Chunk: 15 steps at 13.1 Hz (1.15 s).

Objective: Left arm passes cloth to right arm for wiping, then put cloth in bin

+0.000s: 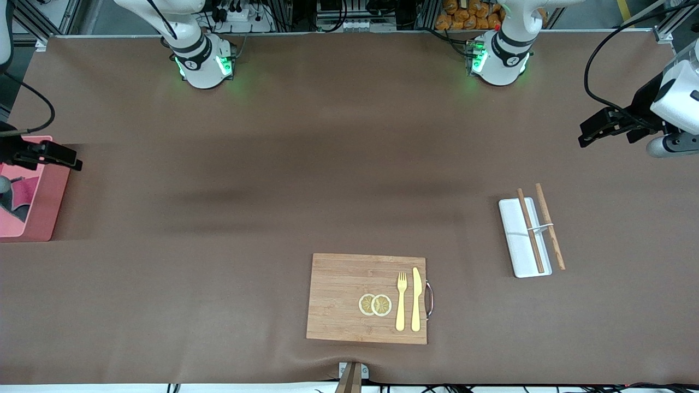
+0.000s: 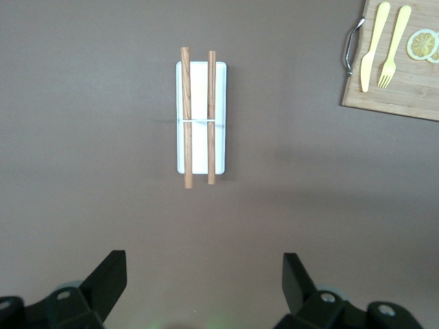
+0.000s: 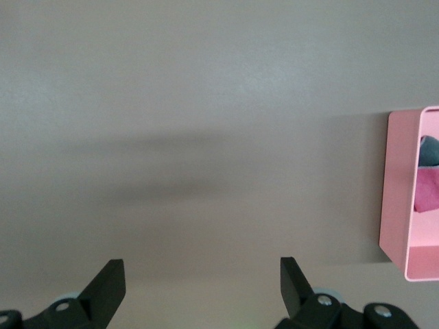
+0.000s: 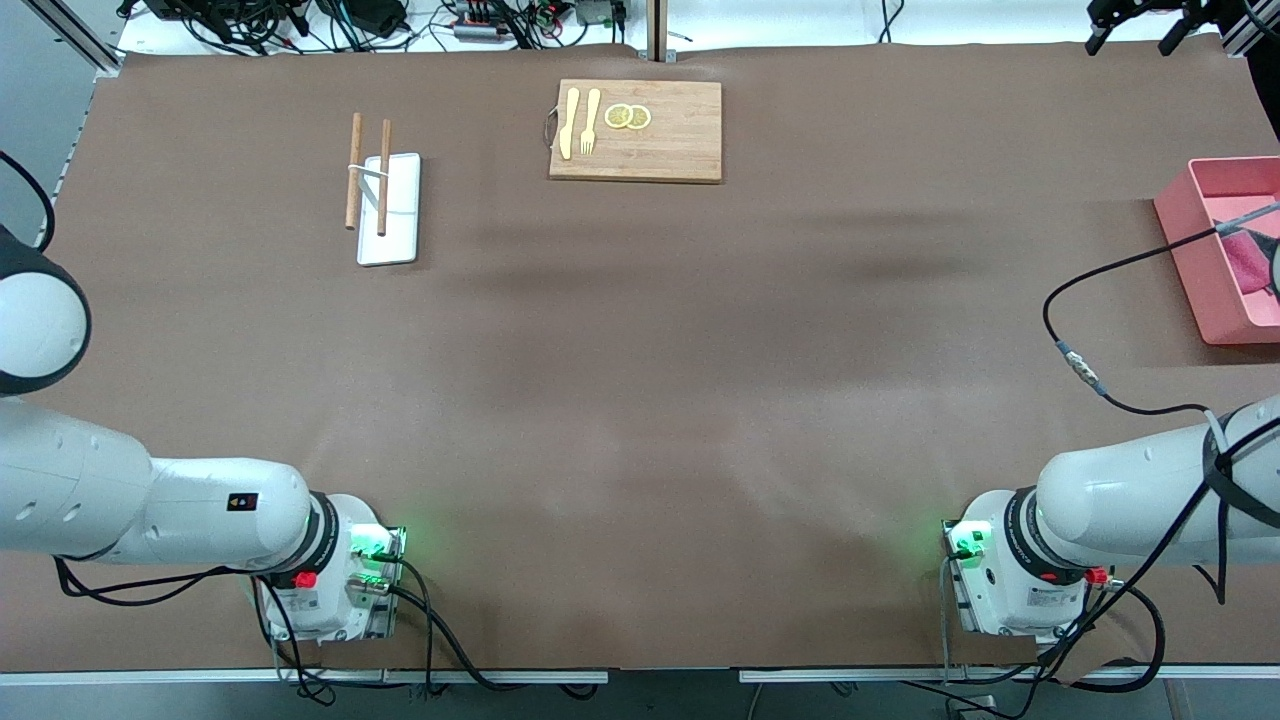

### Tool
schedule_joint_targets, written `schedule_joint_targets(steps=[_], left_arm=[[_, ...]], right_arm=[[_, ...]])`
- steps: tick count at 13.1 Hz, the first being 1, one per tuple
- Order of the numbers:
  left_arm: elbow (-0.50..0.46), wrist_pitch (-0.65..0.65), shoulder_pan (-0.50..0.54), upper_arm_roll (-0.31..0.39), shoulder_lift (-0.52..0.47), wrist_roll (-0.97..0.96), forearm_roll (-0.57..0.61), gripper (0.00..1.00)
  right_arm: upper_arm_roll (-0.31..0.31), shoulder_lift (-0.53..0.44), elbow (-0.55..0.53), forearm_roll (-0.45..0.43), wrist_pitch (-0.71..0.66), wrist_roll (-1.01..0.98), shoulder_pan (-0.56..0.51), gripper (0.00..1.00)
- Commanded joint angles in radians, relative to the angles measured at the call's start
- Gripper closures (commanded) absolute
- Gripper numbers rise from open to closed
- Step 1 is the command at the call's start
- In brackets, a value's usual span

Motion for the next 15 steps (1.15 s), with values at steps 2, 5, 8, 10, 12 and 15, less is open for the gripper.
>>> schedule_joint_targets(steps=[2,5,8,10,12,15], left_arm=[[-0.025,0.018,0.006,-0.004,-0.044,0.000,-0.004,0.00],[-0.035,0.027,0.006,-0.004,-0.058,0.003,-0.004,0.00],[-0.025,0.025,0.006,-0.003,-0.054,0.037,-0.002,0.00],[-0.012,0.024,0.006,-0.003,-0.049,0.039,-0.002,0.00],[0.012,0.007,0.006,-0.001,-0.044,0.023,-0.007,0.00],[0.014,0.005,0.004,-0.001,-0.044,0.023,-0.004,0.00]], right_arm=[[-0.078,-0.040,-0.022,0.011,0.051,0.034,0.080,0.00],[-0.061,-0.042,0.024,0.012,0.059,0.034,0.073,0.00],[-0.013,-0.059,0.033,0.007,0.065,0.032,0.044,0.00],[-0.012,-0.060,0.037,0.006,0.065,0.032,0.044,0.00],[-0.013,-0.060,0.035,0.006,0.065,0.034,0.047,0.00],[-0.013,-0.060,0.037,0.000,0.066,0.034,0.057,0.00]])
